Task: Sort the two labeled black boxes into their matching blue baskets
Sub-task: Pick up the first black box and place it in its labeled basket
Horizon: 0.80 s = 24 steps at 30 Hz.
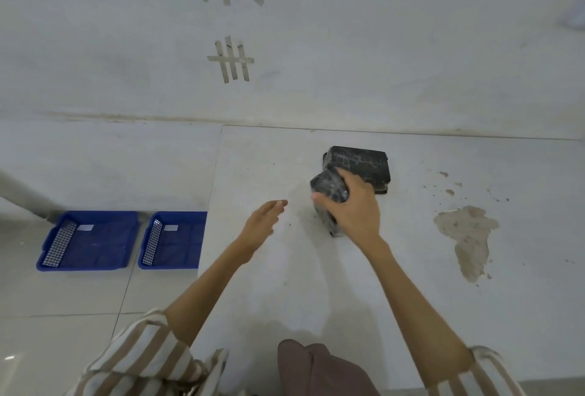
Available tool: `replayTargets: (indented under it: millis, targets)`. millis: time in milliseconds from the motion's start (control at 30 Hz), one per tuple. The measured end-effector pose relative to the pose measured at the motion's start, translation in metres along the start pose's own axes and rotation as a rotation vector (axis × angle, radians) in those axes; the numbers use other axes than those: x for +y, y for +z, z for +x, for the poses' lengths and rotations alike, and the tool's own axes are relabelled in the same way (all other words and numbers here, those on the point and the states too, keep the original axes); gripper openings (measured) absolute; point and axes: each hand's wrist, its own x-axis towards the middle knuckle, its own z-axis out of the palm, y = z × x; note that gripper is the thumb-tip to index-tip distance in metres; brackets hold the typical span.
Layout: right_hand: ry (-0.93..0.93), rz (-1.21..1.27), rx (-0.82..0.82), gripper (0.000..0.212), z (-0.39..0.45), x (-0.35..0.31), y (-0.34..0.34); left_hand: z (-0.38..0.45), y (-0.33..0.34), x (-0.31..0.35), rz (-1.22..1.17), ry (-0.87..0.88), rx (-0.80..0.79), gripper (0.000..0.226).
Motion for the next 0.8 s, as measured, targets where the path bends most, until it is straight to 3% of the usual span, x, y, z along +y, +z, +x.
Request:
replayTargets:
  millis: [133,300,433,567,700,800]
  targets:
    - [-0.041,-0.119,-0.023,0.074,-0.016,-0.009,0.031,-0.009,-0.001,0.004,-0.36,-0.162,-0.134,0.049]
    - [-0.103,-0.128,-0.123,0.058,-0.029,-0.008,0.037,-0.014,0.007,0.013,-0.542,-0.189,-0.162,0.047]
    - [0.03,0.283,-0.212,0.042,-0.038,-0.007,0.028,-0.008,0.009,0.028,-0.405,-0.25,-0.118,0.06]
    - [0.203,0.599,-0.297,0.038,-0.042,0.006,0.021,0.0,0.015,0.039,-0.075,-0.225,-0.094,0.053]
    - [0.293,0.494,-0.151,0.032,-0.031,0.046,0.014,0.007,0.014,0.027,0.01,-0.15,-0.099,0.052]
    - [0.34,0.336,-0.138,0.036,-0.027,0.076,0.008,0.009,0.004,0.008,0.046,-0.103,-0.167,0.064]
